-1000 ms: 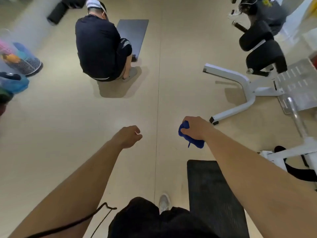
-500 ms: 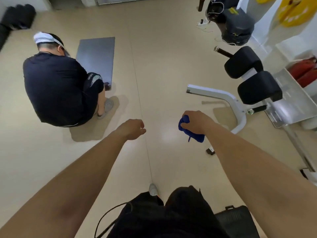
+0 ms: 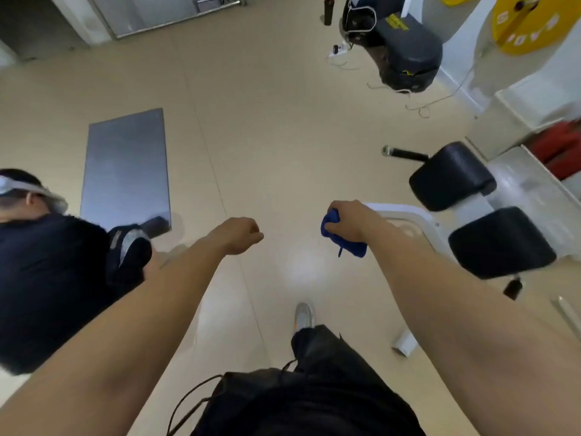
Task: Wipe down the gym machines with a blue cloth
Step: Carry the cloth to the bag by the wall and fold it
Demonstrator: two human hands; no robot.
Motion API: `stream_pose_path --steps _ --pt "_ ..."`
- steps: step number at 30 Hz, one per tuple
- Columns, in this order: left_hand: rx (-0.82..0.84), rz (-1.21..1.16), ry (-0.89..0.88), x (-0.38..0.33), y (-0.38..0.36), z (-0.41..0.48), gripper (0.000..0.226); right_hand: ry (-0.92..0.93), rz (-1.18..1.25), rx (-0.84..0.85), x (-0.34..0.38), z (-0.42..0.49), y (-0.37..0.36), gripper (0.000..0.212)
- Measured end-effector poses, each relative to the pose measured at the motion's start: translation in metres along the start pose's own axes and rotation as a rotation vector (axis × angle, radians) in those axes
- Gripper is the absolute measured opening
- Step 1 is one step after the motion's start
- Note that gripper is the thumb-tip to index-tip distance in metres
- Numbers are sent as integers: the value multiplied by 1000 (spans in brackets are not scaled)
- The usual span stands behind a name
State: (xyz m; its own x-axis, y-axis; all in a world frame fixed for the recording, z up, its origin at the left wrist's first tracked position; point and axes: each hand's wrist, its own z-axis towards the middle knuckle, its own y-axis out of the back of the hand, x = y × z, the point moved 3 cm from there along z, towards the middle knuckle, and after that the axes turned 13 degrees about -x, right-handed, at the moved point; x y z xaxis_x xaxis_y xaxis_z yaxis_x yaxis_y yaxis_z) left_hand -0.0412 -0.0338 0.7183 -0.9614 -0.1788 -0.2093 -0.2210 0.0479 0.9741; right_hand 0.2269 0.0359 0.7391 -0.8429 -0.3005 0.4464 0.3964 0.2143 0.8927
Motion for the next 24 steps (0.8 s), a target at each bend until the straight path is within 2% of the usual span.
stream_pose_path --steps 3,7,16,24 --pt "-12 -17 -16 -6 8 2 35 -35 -14 -36 -6 -1 0 26" --pt "-57 -57 -14 -15 15 11 32 -41 22 -78 -7 1 4 25" --pt "40 95 -24 -10 -10 -4 31 -60 -33 -30 -22 -12 -15 19" --pt "-44 42 3 0 19 7 26 -19 31 -58 -4 -2 -10 21"
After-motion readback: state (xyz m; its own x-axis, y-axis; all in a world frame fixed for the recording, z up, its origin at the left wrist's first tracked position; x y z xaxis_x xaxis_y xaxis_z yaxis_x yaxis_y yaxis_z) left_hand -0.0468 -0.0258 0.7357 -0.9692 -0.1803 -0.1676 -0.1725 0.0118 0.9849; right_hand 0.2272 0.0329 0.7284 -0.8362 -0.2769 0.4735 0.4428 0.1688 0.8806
